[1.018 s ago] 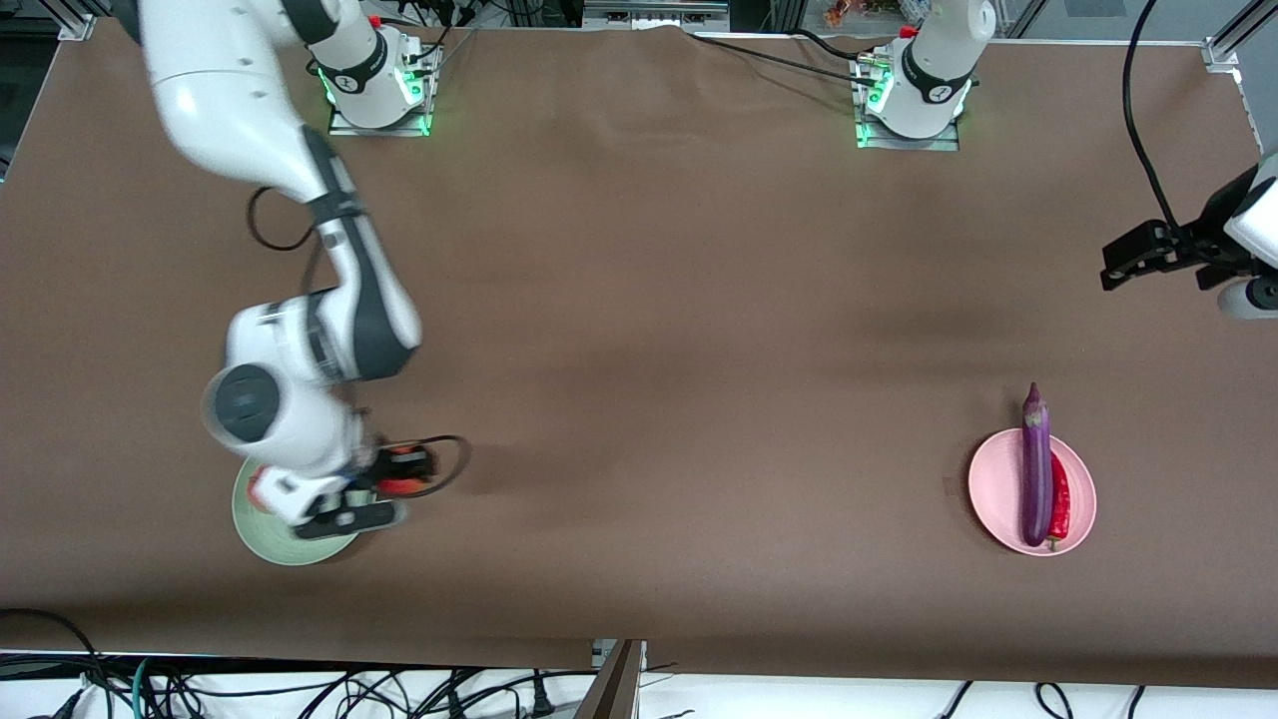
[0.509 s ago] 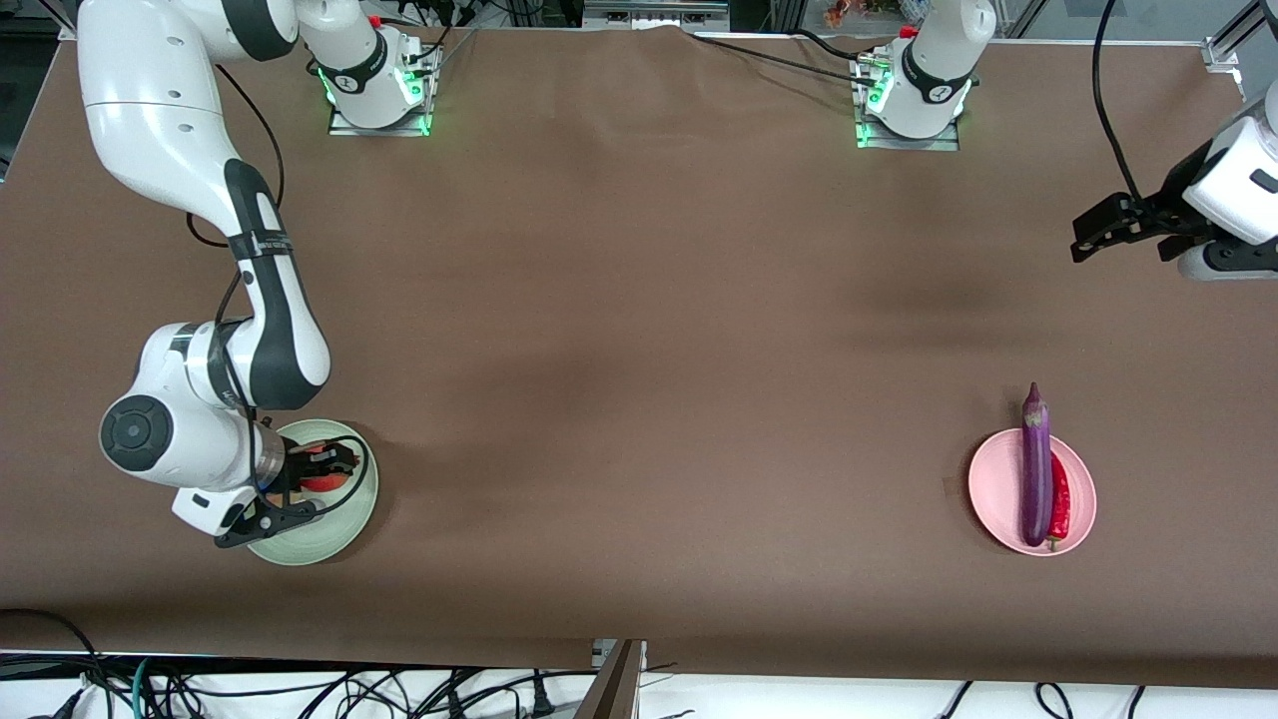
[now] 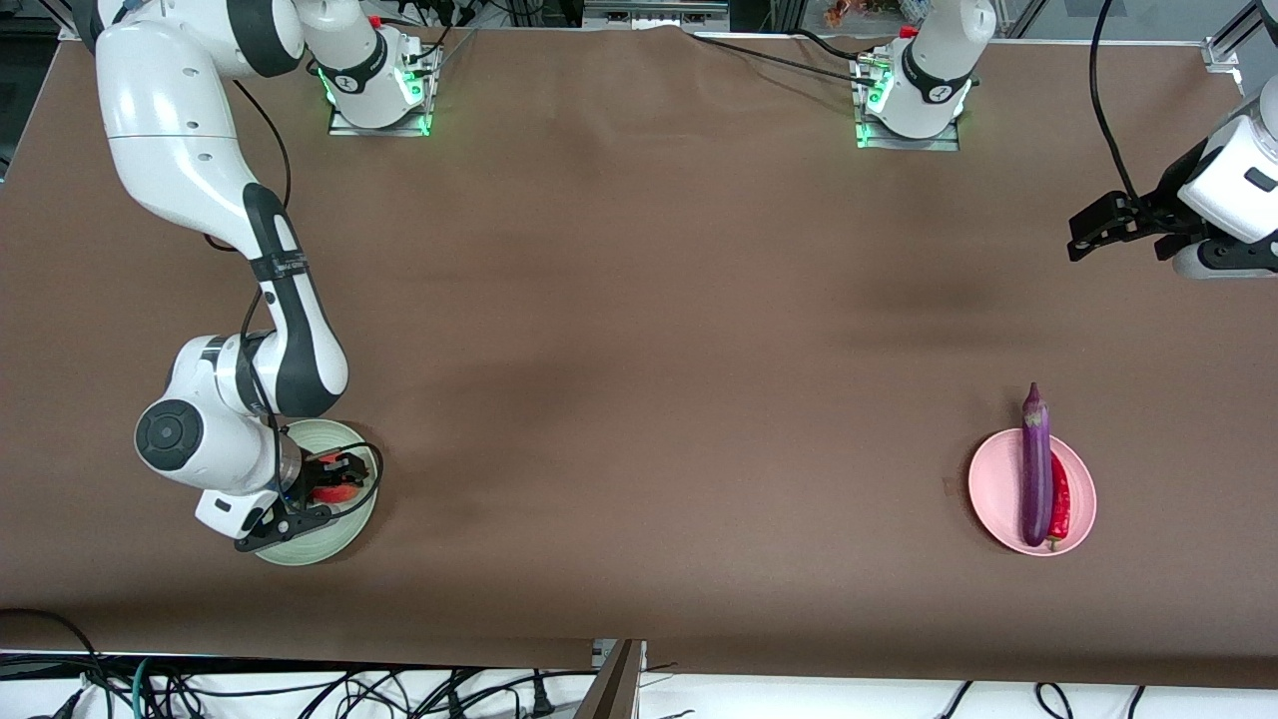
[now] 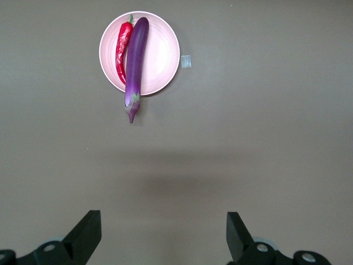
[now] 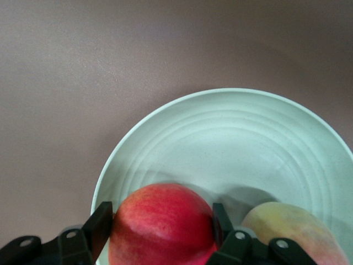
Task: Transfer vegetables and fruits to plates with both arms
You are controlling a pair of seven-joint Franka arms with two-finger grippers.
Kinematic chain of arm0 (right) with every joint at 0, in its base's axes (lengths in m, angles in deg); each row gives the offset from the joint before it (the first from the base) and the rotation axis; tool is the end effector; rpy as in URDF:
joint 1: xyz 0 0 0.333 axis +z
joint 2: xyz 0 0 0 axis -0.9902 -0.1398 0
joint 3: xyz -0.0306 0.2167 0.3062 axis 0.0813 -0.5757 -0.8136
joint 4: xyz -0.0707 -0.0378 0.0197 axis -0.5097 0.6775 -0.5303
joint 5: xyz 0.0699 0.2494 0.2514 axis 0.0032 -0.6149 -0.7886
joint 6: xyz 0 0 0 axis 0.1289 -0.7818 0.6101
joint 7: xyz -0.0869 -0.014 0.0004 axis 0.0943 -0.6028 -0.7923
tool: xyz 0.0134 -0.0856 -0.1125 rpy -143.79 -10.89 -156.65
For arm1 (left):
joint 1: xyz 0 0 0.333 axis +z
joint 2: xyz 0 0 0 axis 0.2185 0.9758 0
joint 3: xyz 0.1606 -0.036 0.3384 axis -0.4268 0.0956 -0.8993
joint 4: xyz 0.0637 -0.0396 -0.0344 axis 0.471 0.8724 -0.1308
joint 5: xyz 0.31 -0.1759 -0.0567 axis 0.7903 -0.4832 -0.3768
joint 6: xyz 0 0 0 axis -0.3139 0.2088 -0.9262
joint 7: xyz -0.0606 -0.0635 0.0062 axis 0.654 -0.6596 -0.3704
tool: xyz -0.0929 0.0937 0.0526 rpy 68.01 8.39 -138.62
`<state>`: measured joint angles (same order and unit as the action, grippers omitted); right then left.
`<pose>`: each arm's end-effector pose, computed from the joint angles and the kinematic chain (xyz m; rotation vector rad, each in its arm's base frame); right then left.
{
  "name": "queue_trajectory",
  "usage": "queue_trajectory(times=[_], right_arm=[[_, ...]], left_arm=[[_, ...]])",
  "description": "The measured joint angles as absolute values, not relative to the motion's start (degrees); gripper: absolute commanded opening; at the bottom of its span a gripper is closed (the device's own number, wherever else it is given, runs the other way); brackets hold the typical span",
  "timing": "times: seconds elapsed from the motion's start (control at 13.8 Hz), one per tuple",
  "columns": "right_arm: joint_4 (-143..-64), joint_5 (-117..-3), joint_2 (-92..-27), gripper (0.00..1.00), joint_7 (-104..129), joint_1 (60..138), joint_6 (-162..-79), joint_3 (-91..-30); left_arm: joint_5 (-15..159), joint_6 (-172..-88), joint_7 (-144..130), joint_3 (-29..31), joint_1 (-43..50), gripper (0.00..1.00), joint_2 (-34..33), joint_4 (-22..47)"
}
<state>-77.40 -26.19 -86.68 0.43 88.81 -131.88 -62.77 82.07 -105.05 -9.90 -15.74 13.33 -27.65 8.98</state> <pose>0.7771 0.0668 0.2448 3.0848 0.5592 0.0918 0.5099 -0.0064 0.6193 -3.1201 -0.0674 0.0660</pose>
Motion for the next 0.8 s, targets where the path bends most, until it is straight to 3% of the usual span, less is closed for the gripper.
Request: queue_trajectory(times=[0.29, 0.8], right_arm=[[-76.5, -26.3, -85.2, 1.0, 0.4, 88.0, -129.5, -62.8], [-65.4, -26.3, -75.1, 1.0, 0.4, 88.0, -100.2, -62.9]], left_arm=[[82.1, -105.0, -9.9, -15.9, 13.4, 1.0, -27.6, 9.0], [82.1, -105.0, -9.9, -16.0, 13.4, 1.0, -27.6, 9.0]])
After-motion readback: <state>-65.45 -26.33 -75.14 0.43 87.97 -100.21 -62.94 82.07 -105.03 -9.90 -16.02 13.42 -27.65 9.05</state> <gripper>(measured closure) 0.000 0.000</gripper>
